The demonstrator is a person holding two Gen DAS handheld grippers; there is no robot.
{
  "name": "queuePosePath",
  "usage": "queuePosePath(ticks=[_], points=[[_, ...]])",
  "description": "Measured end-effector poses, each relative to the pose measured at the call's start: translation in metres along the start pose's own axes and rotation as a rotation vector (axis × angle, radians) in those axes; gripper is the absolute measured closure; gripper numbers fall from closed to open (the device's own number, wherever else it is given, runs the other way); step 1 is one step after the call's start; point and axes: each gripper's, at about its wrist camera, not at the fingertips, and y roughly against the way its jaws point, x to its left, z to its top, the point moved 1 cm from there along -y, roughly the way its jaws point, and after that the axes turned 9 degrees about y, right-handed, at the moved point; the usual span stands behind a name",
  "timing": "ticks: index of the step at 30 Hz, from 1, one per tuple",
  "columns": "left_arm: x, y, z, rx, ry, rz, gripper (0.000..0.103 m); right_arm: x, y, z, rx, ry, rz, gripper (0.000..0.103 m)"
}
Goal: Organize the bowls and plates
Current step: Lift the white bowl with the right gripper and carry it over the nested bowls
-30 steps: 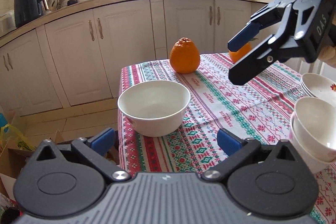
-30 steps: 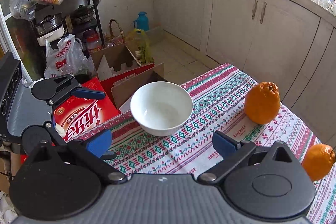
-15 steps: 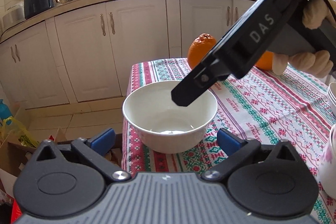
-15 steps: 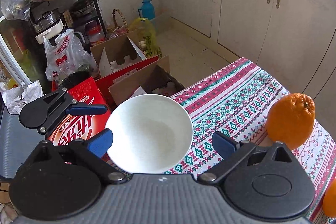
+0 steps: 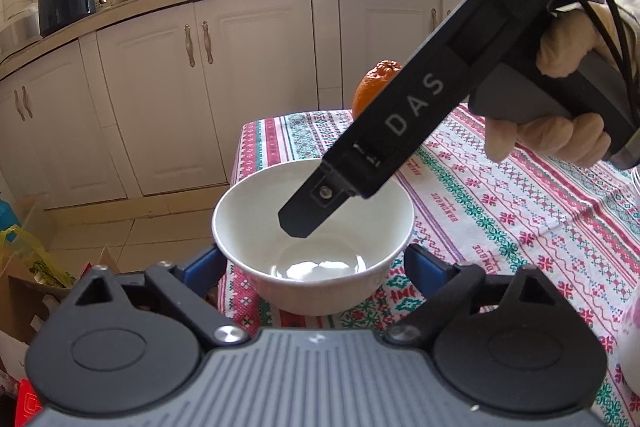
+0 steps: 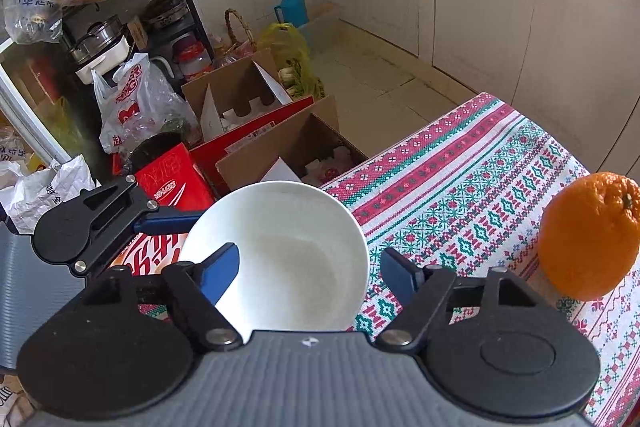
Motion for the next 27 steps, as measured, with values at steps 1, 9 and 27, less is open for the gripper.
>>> queuePosePath(ticks=[1,9,27], points=[[0.0,0.0,0.0,0.0,0.002,0.0,0.01,0.0,-0.001,0.0,-0.001,-0.001,0.003,0.025],[0.002,0.0,0.001,0.002,0.016,-0.006,0.011,-0.001,0.0,-0.001,-0.009,-0.019,0.022,0.032],[-0.011,0.037,0.007,0.008,0.016,-0.024,0.011,0.013,0.041,-0.011,-0.079,-0.068,0.072,0.032]])
